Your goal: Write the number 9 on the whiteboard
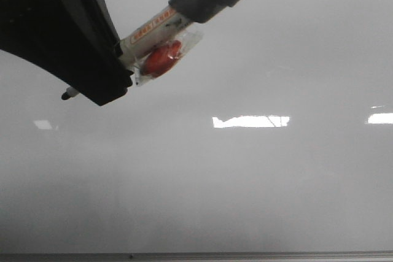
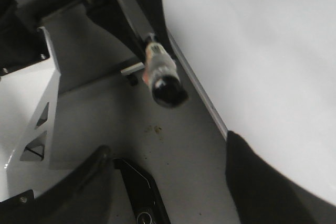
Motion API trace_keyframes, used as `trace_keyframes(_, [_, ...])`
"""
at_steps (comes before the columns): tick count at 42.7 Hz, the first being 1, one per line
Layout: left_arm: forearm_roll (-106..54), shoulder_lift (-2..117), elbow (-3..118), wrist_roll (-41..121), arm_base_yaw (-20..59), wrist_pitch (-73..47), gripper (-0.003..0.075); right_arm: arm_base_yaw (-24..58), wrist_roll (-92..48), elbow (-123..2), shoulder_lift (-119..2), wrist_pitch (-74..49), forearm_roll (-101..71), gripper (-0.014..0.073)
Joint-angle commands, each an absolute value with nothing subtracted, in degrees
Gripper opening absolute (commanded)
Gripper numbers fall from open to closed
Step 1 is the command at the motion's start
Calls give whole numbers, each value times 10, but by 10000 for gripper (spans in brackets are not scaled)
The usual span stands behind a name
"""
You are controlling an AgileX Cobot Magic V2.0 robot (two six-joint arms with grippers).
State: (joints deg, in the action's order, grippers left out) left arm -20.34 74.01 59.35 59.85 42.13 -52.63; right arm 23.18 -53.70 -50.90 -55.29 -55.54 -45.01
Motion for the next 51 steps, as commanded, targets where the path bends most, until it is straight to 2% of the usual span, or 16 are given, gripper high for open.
trace_keyframes(1, [-223, 722, 613, 598, 426, -508, -19, 258, -585, -550, -592, -527, -511, 488])
trace_keyframes(18, [-225, 722, 613, 598, 426, -508, -19, 328, -614, -610, -725, -516, -524, 475])
trace_keyframes(22, [-225, 722, 613, 598, 426, -508, -19, 328, -614, -610, -734, -514, -524, 383])
trace_keyframes(26, [-225, 722, 613, 598, 426, -507, -18, 328, -614, -610, -740, -514, -524, 225])
trace_keyframes(31, [-225, 722, 613, 590, 426, -506, 0, 328, -614, -610, -740, -514, -524, 68])
trace_keyframes(34, [-225, 722, 613, 571, 426, -502, 82, 328, -614, -610, -740, -514, -524, -29])
trace_keyframes(36, [-225, 722, 613, 561, 426, -498, 187, 328, -614, -610, -740, -514, -524, -78])
trace_keyframes(42, [-225, 722, 613, 529, 426, -468, 573, 326, -614, -610, -740, -507, -520, -65])
trace_keyframes(45, [-225, 717, 613, 527, 421, -462, 692, 319, -614, -609, -737, -512, -519, -65])
trace_keyframes(47, [-225, 712, 613, 518, 417, -459, 703, 312, -614, -605, -733, -515, -518, -65])
trace_keyframes(51, [-223, 694, 613, 498, 398, -463, 658, 289, -614, -590, -717, -507, -518, -65])
